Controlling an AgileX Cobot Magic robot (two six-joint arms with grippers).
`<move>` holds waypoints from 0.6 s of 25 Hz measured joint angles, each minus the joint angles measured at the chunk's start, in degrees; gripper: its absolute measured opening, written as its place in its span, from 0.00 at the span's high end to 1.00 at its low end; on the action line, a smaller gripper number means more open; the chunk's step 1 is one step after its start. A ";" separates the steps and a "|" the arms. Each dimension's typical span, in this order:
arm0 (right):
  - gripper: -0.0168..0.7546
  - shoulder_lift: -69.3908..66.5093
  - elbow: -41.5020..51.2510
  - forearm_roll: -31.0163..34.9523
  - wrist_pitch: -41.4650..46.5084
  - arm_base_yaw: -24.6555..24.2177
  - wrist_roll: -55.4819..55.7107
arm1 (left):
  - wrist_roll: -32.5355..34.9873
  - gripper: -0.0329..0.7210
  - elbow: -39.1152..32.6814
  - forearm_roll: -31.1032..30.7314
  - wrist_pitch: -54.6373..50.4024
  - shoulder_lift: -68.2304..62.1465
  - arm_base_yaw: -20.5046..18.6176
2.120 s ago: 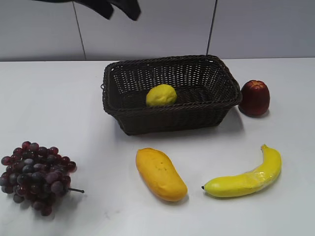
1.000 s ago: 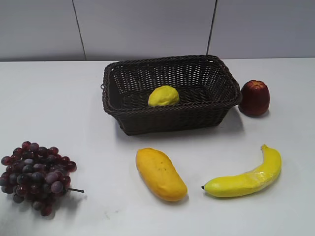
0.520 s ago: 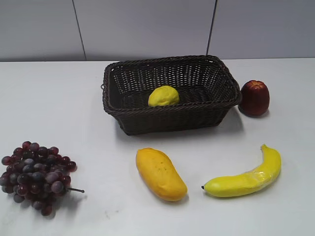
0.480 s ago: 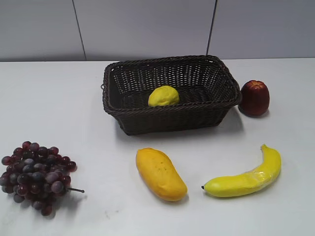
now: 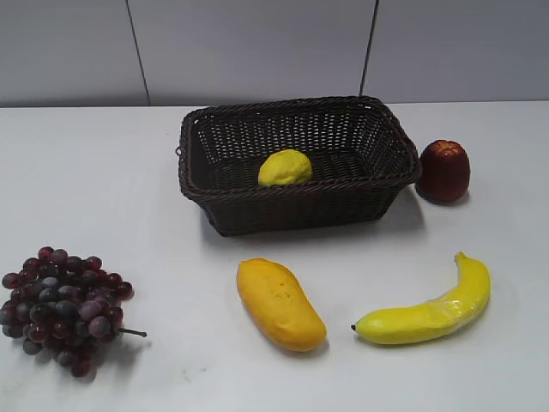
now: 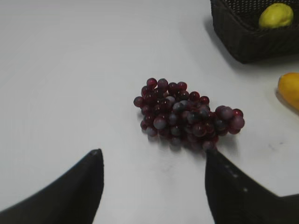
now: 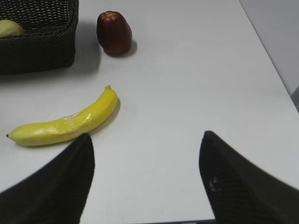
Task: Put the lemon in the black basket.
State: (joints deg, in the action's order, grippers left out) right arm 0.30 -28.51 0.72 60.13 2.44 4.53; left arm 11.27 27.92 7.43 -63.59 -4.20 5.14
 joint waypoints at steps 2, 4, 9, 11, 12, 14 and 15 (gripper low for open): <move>0.24 0.00 0.00 0.00 0.00 0.00 0.00 | 0.00 0.27 -0.09 -0.05 0.36 0.00 0.00; 0.24 0.00 0.00 0.00 0.00 0.00 0.00 | 0.00 0.27 -0.14 -0.05 0.68 0.00 0.00; 0.24 0.00 0.00 0.00 0.00 0.00 0.00 | 0.00 0.27 -0.26 0.55 0.81 0.00 0.00; 0.24 0.00 0.00 0.00 0.00 0.00 0.07 | 0.00 0.27 -0.26 0.83 0.81 0.00 0.00; 0.24 0.00 0.00 0.00 0.00 0.00 0.07 | 0.00 0.27 -0.26 0.89 0.81 0.00 0.00; 0.24 0.00 0.00 0.00 0.00 0.00 0.07 | 0.00 0.27 -0.26 1.19 0.81 0.00 0.00; 0.24 0.00 0.00 0.00 0.00 0.00 0.07 | 0.00 0.27 -0.26 1.39 0.81 0.00 0.00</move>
State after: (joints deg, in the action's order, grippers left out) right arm 0.30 -28.51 0.72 60.13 2.44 4.60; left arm 11.27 27.66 8.82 -62.78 -4.20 5.14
